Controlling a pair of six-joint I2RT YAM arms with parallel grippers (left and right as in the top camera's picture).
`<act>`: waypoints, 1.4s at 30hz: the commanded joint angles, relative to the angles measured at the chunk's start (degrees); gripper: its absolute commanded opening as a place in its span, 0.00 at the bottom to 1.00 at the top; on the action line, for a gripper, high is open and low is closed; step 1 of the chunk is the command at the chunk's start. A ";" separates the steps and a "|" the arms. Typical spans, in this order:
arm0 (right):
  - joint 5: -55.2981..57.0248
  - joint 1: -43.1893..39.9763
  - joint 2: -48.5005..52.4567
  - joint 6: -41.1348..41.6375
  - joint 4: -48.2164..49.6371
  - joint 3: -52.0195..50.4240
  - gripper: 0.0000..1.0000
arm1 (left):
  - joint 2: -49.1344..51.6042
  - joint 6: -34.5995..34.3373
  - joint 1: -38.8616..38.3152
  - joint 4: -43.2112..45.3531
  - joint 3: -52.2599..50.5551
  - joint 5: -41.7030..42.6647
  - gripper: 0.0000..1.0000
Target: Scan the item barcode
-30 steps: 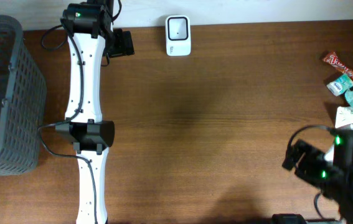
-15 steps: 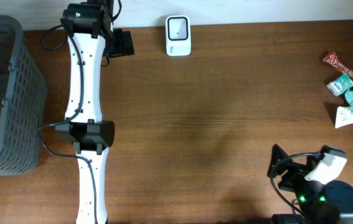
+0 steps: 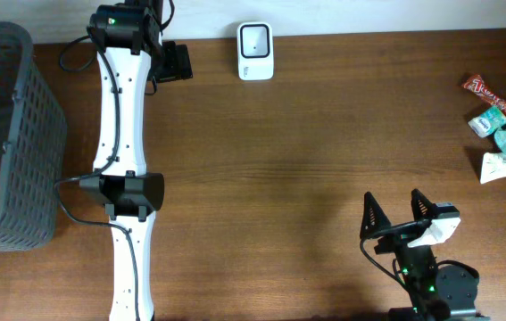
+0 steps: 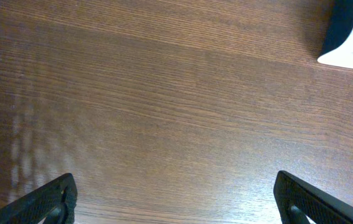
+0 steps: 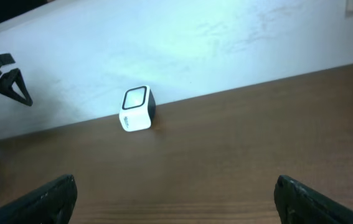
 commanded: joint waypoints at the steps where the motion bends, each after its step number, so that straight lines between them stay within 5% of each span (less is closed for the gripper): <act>1: -0.79 0.59 -0.81 -2.32 4.37 -2.43 0.99 | 0.59 0.50 0.35 -0.07 0.09 0.42 0.99; 11: 0.76 0.57 -0.81 -4.31 19.34 -9.79 0.99 | 0.57 0.50 0.35 -0.07 0.09 0.39 0.99; 24: 4.07 0.57 -0.81 -4.33 7.19 -9.70 0.99 | 0.57 0.50 0.35 -0.07 0.09 0.42 0.99; 35: 4.52 0.57 -0.81 -19.63 7.08 -9.70 0.99 | 0.57 0.50 0.35 -0.07 0.09 0.39 0.99; 42: 4.68 0.57 -0.81 -19.76 7.04 -9.70 0.99 | 0.57 0.50 0.35 -0.07 0.09 0.39 0.99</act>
